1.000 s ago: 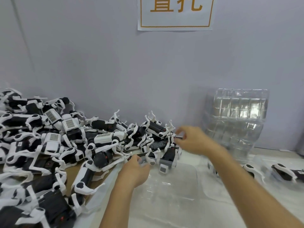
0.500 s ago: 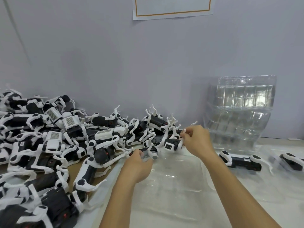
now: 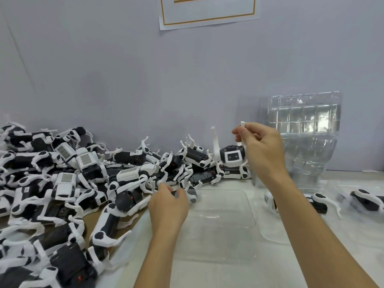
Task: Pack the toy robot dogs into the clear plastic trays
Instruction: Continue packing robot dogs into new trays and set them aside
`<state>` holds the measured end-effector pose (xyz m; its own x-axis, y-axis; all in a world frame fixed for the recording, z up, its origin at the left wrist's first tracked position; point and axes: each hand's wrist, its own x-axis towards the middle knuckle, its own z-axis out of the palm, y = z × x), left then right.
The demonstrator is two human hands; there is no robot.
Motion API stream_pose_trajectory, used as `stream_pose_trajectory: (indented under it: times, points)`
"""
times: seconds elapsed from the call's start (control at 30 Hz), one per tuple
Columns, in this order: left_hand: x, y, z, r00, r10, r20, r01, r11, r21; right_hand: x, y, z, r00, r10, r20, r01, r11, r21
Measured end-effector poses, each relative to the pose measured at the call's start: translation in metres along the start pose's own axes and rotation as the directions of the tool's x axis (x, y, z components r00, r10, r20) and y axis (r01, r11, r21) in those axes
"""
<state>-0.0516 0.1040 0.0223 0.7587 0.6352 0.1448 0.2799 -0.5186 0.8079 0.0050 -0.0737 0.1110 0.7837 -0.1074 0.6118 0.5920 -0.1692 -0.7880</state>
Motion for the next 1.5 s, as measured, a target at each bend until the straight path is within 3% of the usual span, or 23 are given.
stream_pose_trajectory:
  times: [0.1, 0.33, 0.43, 0.53, 0.7, 0.83, 0.93, 1.0, 1.1, 1.2, 1.27, 1.3, 1.4, 1.5]
  points:
    - [-0.004, 0.006, -0.004, 0.994, 0.089, -0.061, -0.086, 0.995, 0.054, -0.001, 0.000, 0.002, 1.000, 0.024, 0.006, -0.024, 0.998, 0.054]
    - [-0.006, 0.006, -0.006, 0.987, 0.161, -0.001, -0.160, 0.981, 0.105, -0.002, 0.006, 0.007, 0.992, 0.114, 0.053, -0.121, 0.982, 0.146]
    - [-0.006, 0.011, -0.008, 0.945, 0.320, -0.060, -0.324, 0.944, -0.066, -0.003, 0.004, 0.007, 0.988, 0.140, 0.071, -0.149, 0.978, 0.143]
    - [-0.011, 0.018, -0.012, 0.865, 0.502, 0.011, -0.464, 0.807, -0.367, -0.004, -0.001, 0.005, 0.972, 0.177, 0.154, -0.205, 0.960, 0.189]
    - [-0.019, 0.030, -0.020, 0.803, 0.571, 0.171, -0.299, 0.634, -0.713, -0.009, -0.008, 0.008, 0.886, 0.278, 0.371, -0.426, 0.805, 0.413]
    - [-0.020, 0.029, -0.026, 0.742, 0.605, 0.290, -0.232, 0.638, -0.734, -0.013, -0.012, 0.014, 0.833, 0.332, 0.443, -0.529, 0.712, 0.461]
    - [-0.019, 0.028, -0.025, 0.745, 0.600, 0.291, -0.272, 0.672, -0.689, -0.015, -0.009, 0.020, 0.827, 0.381, 0.413, -0.556, 0.668, 0.494]
    - [-0.019, 0.030, -0.020, 0.806, 0.541, 0.239, -0.242, 0.670, -0.702, -0.016, -0.004, 0.026, 0.833, 0.433, 0.344, -0.552, 0.685, 0.475]
    - [-0.022, 0.034, -0.011, 0.920, 0.361, 0.150, -0.130, 0.644, -0.754, -0.017, 0.001, 0.034, 0.848, 0.451, 0.280, -0.524, 0.794, 0.308]
    - [-0.022, 0.036, -0.006, 0.978, 0.202, -0.042, -0.169, 0.666, -0.726, -0.024, 0.000, 0.038, 0.833, 0.274, 0.481, -0.410, 0.889, 0.203]
    - [-0.021, 0.034, -0.006, 0.966, 0.233, -0.111, -0.250, 0.734, -0.631, -0.030, -0.001, 0.043, 0.810, 0.132, 0.571, -0.245, 0.962, 0.125]
    - [-0.021, 0.033, -0.005, 0.958, 0.276, -0.082, -0.267, 0.745, -0.611, -0.034, -0.002, 0.047, 0.827, 0.099, 0.554, -0.177, 0.980, 0.088]
    - [-0.022, 0.032, -0.001, 0.885, 0.442, 0.146, -0.279, 0.755, -0.593, -0.036, 0.004, 0.054, 0.940, 0.112, 0.322, -0.097, 0.993, -0.062]
    - [-0.023, 0.031, 0.001, 0.800, 0.521, 0.297, -0.300, 0.777, -0.554, -0.028, 0.014, 0.043, 0.971, 0.155, 0.183, -0.143, 0.987, -0.077]
